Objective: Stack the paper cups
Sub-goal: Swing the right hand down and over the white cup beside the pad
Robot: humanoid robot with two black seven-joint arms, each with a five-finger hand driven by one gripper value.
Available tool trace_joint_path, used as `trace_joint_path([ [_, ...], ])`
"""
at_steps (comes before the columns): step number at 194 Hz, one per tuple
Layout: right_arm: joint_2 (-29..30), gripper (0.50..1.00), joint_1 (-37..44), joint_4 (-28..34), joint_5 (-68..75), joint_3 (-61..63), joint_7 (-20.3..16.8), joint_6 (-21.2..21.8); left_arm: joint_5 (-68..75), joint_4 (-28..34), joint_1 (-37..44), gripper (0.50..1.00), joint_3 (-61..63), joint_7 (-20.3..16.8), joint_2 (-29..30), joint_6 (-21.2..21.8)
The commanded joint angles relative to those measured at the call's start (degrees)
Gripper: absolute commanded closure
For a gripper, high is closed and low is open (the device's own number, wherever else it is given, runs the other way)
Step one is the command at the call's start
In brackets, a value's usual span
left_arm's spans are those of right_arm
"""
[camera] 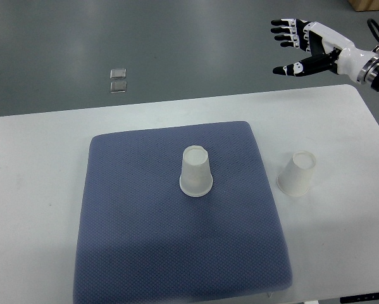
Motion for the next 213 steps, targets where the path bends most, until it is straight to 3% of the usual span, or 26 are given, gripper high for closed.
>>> trace_joint_path([
  [1, -4.33, 0.587, 0.50, 4.58, -9.85, -0.74, 0.07, 3.08, -0.04, 0.00, 0.04, 0.500, 0.00, -0.01, 0.00, 0.01],
  [80, -11.80, 0.587, 2.61, 17.15, -39.03, -9.88, 0.07, 6.34, -0.04, 0.00, -0.04, 0.500, 0.00, -0.01, 0.00, 0.01],
  [128, -11.01, 0.587, 3.05, 17.06, -45.63, -14.19, 0.07, 5.20, 0.04, 0.00, -0.04, 0.500, 0.00, -0.01, 0.00, 0.01],
  [185, -9.25, 0.587, 2.18, 14.78, -49.06, -18.41, -0.55, -0.52, -0.04, 0.00, -0.04, 0.500, 0.00, -0.01, 0.00, 0.01],
  [213, -7.67, 0.589, 2.18, 13.11, -49.06, -18.41, -0.63, -1.31, 0.04, 0.00, -0.04, 0.500, 0.00, -0.01, 0.00, 0.01],
])
